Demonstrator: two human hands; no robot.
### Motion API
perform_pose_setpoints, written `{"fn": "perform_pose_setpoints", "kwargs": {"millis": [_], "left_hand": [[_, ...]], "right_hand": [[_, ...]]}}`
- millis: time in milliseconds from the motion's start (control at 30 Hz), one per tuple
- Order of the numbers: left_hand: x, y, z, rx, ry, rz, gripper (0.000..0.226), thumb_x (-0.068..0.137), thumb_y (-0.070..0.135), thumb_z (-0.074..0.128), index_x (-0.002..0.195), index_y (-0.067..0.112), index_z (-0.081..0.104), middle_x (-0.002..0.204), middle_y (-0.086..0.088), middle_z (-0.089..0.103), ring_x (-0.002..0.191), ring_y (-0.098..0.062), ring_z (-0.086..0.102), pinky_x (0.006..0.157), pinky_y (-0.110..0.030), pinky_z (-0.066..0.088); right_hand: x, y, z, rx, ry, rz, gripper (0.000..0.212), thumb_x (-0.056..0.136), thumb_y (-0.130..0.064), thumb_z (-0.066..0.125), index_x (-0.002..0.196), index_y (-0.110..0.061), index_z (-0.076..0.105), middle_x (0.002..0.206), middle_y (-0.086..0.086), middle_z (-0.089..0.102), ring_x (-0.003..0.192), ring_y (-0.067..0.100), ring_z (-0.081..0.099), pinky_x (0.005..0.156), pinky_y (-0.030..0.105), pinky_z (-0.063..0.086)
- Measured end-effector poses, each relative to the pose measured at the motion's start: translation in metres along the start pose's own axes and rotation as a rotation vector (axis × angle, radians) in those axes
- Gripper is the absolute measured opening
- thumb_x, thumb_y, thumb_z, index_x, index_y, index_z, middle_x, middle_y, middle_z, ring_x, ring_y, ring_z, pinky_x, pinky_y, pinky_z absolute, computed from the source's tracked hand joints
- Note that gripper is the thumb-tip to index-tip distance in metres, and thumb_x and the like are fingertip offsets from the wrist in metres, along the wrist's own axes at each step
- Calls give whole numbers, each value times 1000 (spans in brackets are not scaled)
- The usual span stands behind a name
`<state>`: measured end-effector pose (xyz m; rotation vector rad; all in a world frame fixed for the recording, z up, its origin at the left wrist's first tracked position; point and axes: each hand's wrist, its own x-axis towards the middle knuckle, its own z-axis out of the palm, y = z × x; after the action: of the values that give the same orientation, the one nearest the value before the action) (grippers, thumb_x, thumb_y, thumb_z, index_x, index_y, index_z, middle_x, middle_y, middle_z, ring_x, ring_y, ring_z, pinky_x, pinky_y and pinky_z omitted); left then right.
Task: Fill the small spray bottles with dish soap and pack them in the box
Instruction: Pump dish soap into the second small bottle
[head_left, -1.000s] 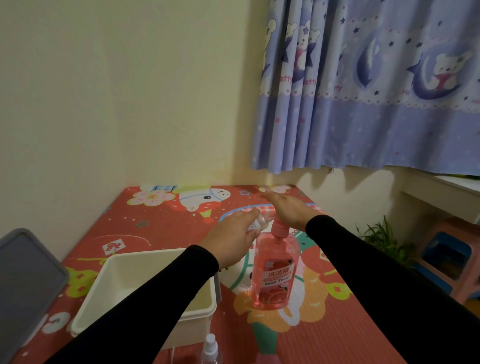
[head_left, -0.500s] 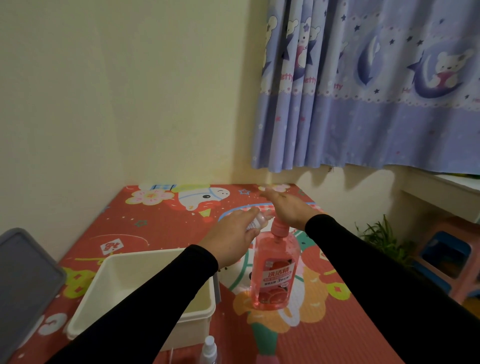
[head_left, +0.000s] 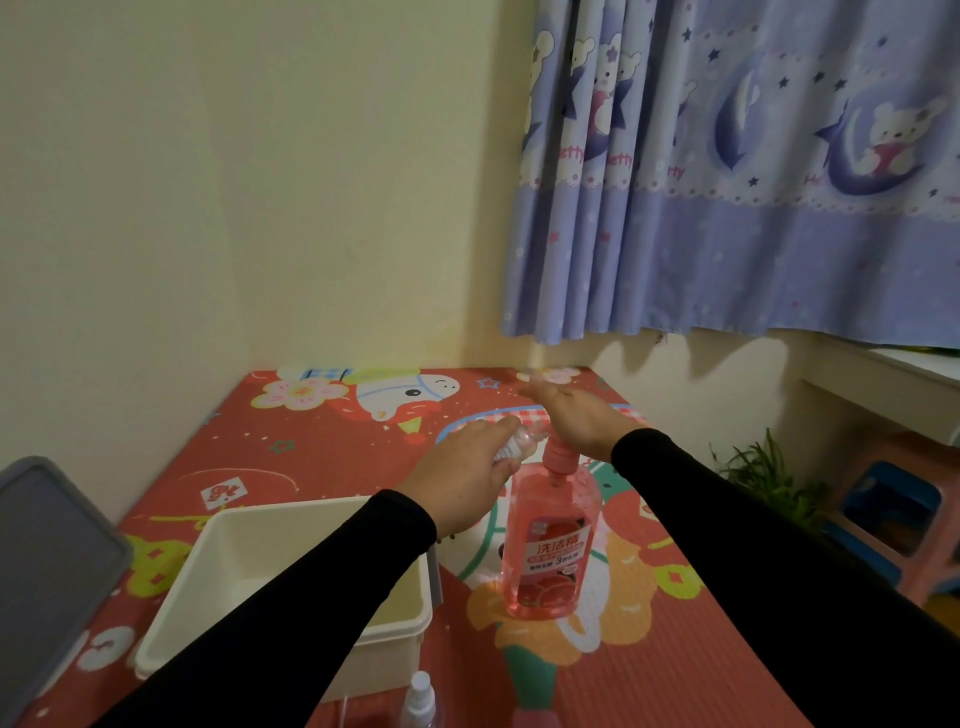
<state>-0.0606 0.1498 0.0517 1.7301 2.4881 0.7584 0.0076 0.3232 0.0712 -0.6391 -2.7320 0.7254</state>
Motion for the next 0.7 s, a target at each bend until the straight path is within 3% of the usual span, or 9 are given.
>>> {"fn": "perform_pose_setpoints", "kwargs": {"millis": [133, 267, 400, 600, 700], "left_hand": [[-1, 3, -6, -12, 31, 14, 50, 102, 31, 41, 149, 21, 29, 149, -4, 40, 136, -20, 36, 106, -30, 29], [0, 5, -10, -30, 67, 36, 43, 102, 30, 43, 144, 23, 37, 139, -5, 48, 126, -21, 44, 97, -28, 34], [-2, 5, -6, -25, 50, 24, 48, 102, 30, 42, 148, 22, 31, 144, -5, 44, 131, -21, 40, 101, -28, 32], [-1, 2, -5, -13, 48, 23, 50, 102, 32, 42, 149, 21, 29, 148, -3, 41, 135, -19, 36, 105, -28, 29], [0, 2, -6, -18, 50, 22, 51, 102, 33, 42, 150, 22, 28, 152, -1, 37, 139, -18, 32, 108, -27, 27]], "right_hand": [[-1, -4, -8, -5, 23, -23, 51, 103, -38, 18, 141, -20, 46, 150, 4, 42, 138, 19, 39, 116, 36, 26], [-1, -9, -18, 46, 48, -38, 49, 102, -39, 21, 138, -22, 50, 147, 3, 45, 115, 16, 50, 113, 37, 31], [1, -5, -9, 41, 29, -23, 56, 102, -45, 15, 139, -20, 50, 146, 1, 46, 136, 16, 40, 116, 34, 26], [3, -2, -6, -22, -6, 42, 54, 101, -42, 14, 144, -22, 42, 152, 4, 38, 140, 21, 35, 116, 36, 25], [0, -5, -10, 31, 26, 61, 66, 93, -58, 16, 143, -24, 43, 152, 3, 39, 140, 20, 35, 117, 40, 25]]}}
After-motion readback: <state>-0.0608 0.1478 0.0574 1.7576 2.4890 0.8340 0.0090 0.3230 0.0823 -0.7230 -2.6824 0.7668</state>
